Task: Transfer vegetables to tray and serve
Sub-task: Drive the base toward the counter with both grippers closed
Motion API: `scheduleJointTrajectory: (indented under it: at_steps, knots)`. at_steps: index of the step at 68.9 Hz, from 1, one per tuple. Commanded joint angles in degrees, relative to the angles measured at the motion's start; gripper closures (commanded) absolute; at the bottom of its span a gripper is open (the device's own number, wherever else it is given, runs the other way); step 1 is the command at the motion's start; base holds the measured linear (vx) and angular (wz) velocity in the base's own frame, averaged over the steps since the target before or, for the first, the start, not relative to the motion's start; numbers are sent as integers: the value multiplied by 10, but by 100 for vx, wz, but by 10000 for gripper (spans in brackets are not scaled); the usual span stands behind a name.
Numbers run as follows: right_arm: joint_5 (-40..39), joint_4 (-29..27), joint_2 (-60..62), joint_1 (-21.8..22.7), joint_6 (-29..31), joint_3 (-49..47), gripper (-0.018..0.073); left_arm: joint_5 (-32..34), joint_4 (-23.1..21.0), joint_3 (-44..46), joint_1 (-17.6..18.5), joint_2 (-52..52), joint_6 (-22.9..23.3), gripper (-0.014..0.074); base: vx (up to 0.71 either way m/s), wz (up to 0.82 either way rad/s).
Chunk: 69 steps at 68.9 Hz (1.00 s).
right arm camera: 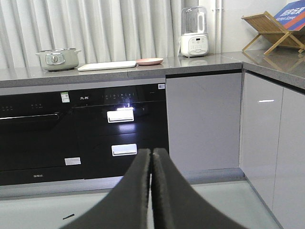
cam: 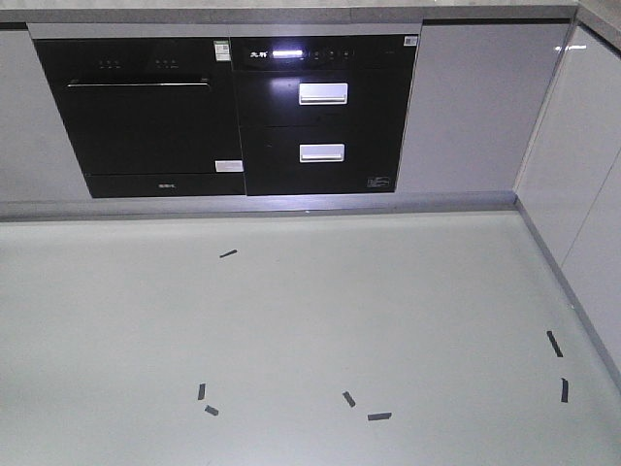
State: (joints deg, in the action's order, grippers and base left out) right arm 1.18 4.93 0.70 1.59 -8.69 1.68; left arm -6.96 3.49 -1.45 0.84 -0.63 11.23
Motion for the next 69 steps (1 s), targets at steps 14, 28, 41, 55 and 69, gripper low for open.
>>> scheduleJointTrajectory:
  at_steps: [14,28,41,55,69]
  knots:
    - [-42,6,4,4,6,8,562,42,-3,-14,0,-8,5,602,8,1]
    - [-42,6,4,4,6,8,562,42,-3,-14,0,-8,5,602,13,-3]
    - [-42,6,4,4,6,8,562,42,-3,-14,0,-8,5,602,15,0]
    - [-42,6,4,4,6,8,562,42,-3,-14,1,-8,5,602,14,6]
    - [-42,6,4,4,6,8,562,42,-3,-14,1,-8,5,602,13,22]
